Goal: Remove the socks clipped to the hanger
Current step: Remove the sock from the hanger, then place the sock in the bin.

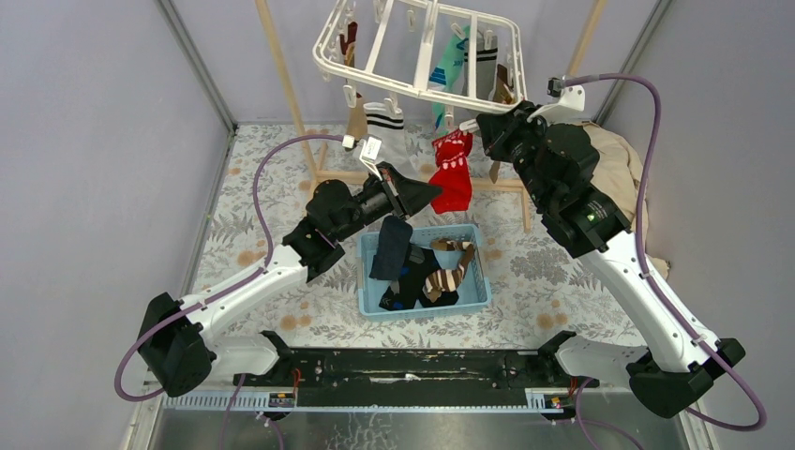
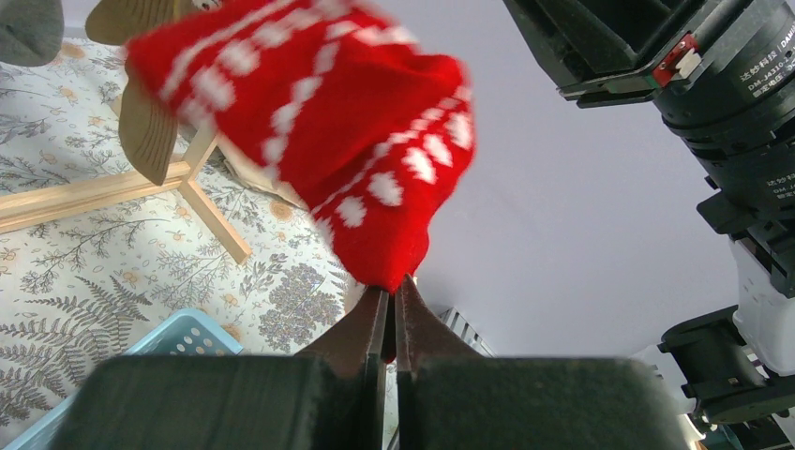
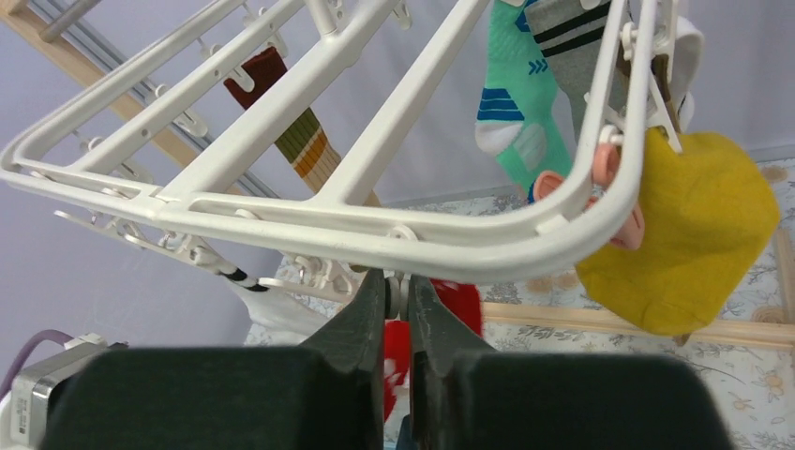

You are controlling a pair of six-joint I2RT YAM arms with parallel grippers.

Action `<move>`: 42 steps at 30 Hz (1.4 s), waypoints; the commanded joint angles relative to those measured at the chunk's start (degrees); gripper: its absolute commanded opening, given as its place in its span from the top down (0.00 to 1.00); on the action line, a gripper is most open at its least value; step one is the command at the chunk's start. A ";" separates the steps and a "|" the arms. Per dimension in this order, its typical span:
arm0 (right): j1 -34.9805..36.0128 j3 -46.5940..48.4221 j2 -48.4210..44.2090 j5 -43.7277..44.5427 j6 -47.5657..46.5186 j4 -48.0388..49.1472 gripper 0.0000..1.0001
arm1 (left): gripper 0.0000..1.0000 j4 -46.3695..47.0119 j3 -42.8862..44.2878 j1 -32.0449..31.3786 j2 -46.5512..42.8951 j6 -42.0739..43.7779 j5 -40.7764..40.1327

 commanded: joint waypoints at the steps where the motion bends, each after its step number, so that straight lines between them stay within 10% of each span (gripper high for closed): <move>1: 0.45 2.72 0.05 1.22 -0.47 2.82 0.99 | 0.97 1.09 -0.25 -0.38 -0.56 0.33 -0.29; 13: 0.50 1.68 -0.25 1.05 0.02 2.78 0.97 | 0.97 -3.62 -2.03 -0.37 -3.17 -0.46 2.52; 31: 0.42 -4.21 -4.15 -1.53 1.72 0.60 0.19 | 0.97 -9.11 -13.85 -1.19 -10.81 -0.38 4.37; 42: 0.50 -20.76 -14.44 -4.29 4.72 -5.33 0.15 | 0.92 -9.88 -19.33 -1.29 -8.14 1.12 2.44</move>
